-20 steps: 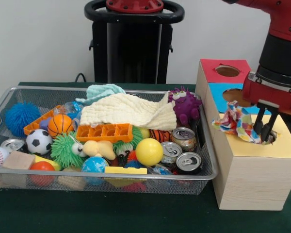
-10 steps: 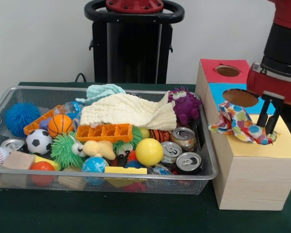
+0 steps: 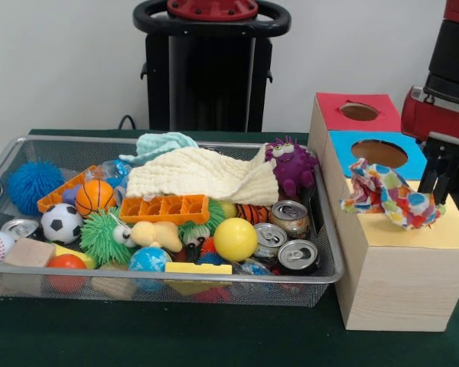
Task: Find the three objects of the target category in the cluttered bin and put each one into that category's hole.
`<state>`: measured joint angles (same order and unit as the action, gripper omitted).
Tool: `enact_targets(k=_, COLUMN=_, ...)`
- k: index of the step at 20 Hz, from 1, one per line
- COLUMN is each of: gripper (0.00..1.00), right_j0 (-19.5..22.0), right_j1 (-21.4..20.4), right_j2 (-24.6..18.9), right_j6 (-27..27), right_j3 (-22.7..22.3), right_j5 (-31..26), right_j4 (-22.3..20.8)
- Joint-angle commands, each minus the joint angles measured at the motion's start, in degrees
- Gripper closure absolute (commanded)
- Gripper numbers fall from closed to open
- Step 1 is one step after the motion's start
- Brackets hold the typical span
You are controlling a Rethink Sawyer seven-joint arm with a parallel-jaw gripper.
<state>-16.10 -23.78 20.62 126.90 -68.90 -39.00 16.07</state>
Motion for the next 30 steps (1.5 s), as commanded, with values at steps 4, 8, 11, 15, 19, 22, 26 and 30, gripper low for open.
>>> enact_targets(k=4, gripper=0.00, right_j0=1.2, right_j1=0.4, right_j2=-3.3, right_j6=7.6, right_j3=-0.3, right_j5=-3.4, right_j4=-0.4)
enact_targets(k=8, gripper=0.00, right_j0=1.2, right_j1=0.4, right_j2=-3.3, right_j6=7.4, right_j3=-0.6, right_j5=-3.0, right_j4=-0.5)
enact_targets(k=11, gripper=0.00, right_j0=1.0, right_j1=0.3, right_j2=-3.2, right_j6=7.5, right_j3=-1.1, right_j5=-2.5, right_j4=-0.6)
enact_targets(k=15, gripper=0.00, right_j0=0.7, right_j1=0.2, right_j2=-2.6, right_j6=7.9, right_j3=-1.7, right_j5=-2.7, right_j4=-0.8)
enact_targets(k=19, gripper=0.00, right_j0=0.8, right_j1=0.4, right_j2=-2.2, right_j6=8.4, right_j3=-1.5, right_j5=-2.8, right_j4=-0.8)
enact_targets(k=22, gripper=0.00, right_j0=0.9, right_j1=0.4, right_j2=-2.0, right_j6=9.2, right_j3=-1.8, right_j5=-4.0, right_j4=-0.3)
enact_targets(k=26, gripper=0.00, right_j0=0.9, right_j1=-0.3, right_j2=-1.6, right_j6=10.0, right_j3=-1.6, right_j5=-6.4, right_j4=0.2)
enact_targets(k=30, gripper=0.00, right_j0=1.0, right_j1=-0.3, right_j2=-1.1, right_j6=10.0, right_j3=-0.1, right_j5=-9.0, right_j4=0.1)
